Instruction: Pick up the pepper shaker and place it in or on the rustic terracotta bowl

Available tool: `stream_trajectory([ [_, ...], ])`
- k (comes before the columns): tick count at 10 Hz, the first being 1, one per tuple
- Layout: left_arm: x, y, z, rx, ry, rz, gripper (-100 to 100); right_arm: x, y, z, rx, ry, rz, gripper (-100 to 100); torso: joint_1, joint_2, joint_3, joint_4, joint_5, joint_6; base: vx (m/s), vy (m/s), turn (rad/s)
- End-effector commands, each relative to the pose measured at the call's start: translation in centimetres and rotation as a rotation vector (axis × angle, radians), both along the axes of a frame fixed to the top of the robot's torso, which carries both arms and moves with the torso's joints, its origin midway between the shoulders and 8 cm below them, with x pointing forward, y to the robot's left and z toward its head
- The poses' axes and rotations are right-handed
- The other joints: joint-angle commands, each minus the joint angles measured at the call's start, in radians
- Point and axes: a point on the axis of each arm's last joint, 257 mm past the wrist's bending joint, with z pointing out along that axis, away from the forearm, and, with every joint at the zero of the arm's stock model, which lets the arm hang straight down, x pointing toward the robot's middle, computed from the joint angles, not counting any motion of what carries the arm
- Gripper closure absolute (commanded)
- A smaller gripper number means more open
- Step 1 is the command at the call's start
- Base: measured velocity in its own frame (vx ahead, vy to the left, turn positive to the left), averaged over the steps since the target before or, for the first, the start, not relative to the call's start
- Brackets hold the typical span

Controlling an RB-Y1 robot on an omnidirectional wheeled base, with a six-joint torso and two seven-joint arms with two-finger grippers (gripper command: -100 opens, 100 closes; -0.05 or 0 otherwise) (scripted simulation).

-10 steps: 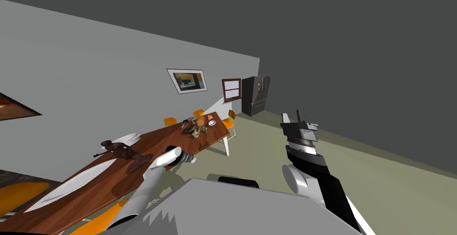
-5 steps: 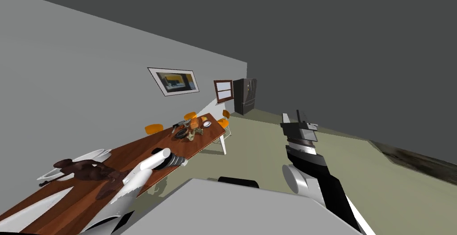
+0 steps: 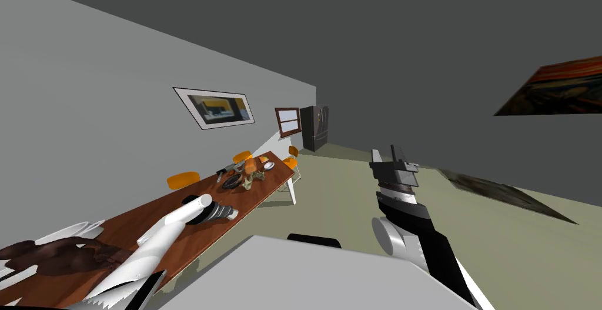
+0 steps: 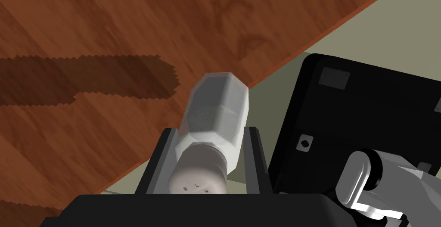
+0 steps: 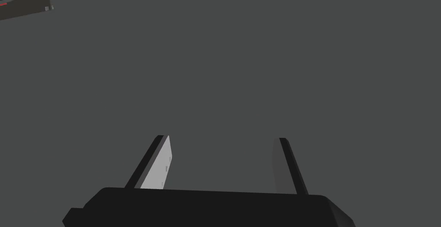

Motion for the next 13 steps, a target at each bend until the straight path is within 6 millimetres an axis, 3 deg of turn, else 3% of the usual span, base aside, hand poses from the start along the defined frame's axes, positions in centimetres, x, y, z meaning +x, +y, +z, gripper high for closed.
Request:
stream_trajectory([
  [1,-0.5,2.1,1.1,0.011,-0.006,0.048,100,0.0,0.0,0.0,0.000,0.000,0.000,0,0.000,0.000,0.000,0.000,0.000,0.000,-0.056,0.108,-0.347],
  [2,-0.7,3.5,2.0,0.018,-0.011,0.078,100,0.0,0.0,0.0,0.000,0.000,0.000,0,0.001,0.000,0.000,0.000,0.000,0.000,-0.066,0.148,-0.254],
  [5,-0.8,4.9,2.8,0.026,-0.017,0.108,100,0.0,0.0,0.0,0.000,0.000,0.000,0,-0.001,-0.002,-0.001,0.000,0.000,-0.001,-0.017,0.075,-0.130],
  [7,-0.8,7.5,4.8,0.045,-0.038,0.168,100,0.0,0.0,0.0,0.000,0.000,0.000,0,-0.002,-0.003,-0.002,-0.001,-0.001,-0.001,-0.006,0.085,-0.202],
  [8,-0.3,7.4,5.2,0.051,-0.047,0.157,100,0.0,0.0,0.0,0.000,0.000,0.000,0,0.000,-0.003,-0.002,0.000,-0.001,-0.001,-0.008,0.108,-0.094],
  [10,-1.0,7.5,4.7,0.043,-0.034,0.173,100,0.0,0.0,0.0,0.000,0.000,0.000,0,-0.002,-0.004,-0.002,-0.001,0.001,-0.004,0.003,0.027,0.021],
  [13,-1.2,10.0,6.6,0.060,-0.054,0.239,100,0.0,0.0,0.0,0.000,0.000,0.000,0,-0.003,-0.004,-0.002,-0.001,0.000,-0.003,-0.003,0.061,-0.126],
])
